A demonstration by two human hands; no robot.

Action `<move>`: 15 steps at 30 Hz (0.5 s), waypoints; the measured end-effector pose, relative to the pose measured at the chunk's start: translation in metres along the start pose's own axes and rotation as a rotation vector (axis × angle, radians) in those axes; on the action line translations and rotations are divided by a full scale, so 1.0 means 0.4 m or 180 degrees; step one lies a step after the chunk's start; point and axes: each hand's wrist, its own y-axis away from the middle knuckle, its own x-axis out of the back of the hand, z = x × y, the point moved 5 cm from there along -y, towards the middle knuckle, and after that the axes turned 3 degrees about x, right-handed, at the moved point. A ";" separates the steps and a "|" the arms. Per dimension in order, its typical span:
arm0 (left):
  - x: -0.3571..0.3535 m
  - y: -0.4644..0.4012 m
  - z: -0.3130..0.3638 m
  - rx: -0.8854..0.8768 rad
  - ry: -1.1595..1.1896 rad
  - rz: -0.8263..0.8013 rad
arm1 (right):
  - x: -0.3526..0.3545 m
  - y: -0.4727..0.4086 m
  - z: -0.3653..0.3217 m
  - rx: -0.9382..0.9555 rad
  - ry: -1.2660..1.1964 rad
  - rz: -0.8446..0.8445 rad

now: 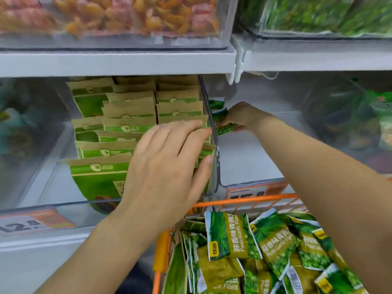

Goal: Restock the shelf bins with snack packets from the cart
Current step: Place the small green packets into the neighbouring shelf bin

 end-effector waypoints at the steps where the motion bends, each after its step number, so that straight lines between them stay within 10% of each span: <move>1: -0.002 0.000 -0.003 0.0002 -0.0005 -0.0017 | -0.005 -0.006 0.006 -0.0031 0.0036 -0.0112; 15: -0.014 -0.009 -0.003 0.0052 -0.0053 -0.0033 | -0.008 -0.011 -0.017 0.1027 0.0608 0.0875</move>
